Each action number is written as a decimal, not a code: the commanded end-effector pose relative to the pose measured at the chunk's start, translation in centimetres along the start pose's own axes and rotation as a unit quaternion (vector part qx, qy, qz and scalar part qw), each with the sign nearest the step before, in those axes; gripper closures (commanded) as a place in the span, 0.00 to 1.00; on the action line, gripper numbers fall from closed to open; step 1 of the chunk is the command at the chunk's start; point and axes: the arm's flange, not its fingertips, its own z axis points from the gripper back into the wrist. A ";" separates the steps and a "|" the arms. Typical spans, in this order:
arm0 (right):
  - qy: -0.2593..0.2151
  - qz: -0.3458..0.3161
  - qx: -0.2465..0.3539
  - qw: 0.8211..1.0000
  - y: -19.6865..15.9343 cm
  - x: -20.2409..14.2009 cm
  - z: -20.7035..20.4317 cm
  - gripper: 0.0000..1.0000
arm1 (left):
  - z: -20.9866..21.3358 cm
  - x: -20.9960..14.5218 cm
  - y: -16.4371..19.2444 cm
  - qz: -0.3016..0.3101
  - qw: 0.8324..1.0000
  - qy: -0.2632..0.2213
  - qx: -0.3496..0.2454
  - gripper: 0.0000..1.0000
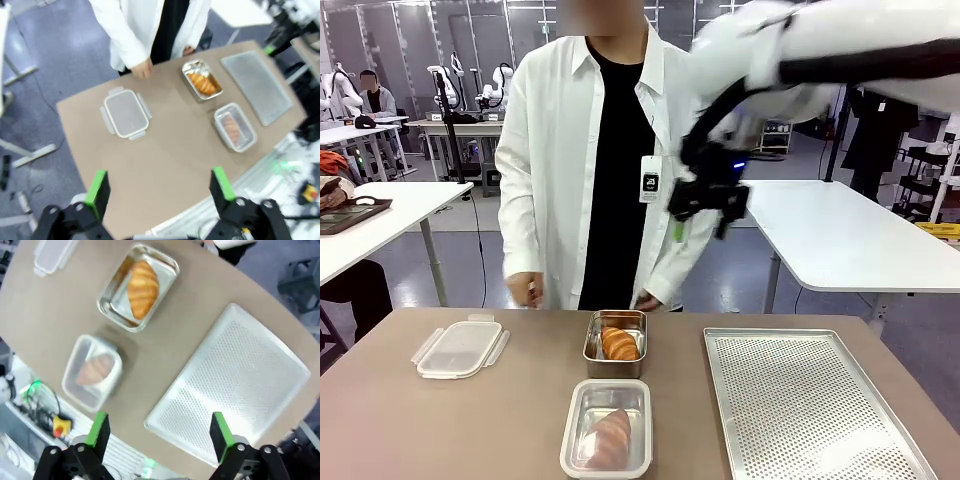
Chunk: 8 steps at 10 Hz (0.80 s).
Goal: Place the bread into the airtight container.
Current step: Pick up a Butter Roll and place it into an empty Airtight Container.
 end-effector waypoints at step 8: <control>-0.123 -0.018 0.026 0.992 -6.8 -23.1 15.8 0.00 | 0.1 0.1 -0.1 -0.006 1.000 -0.002 -0.005 0.00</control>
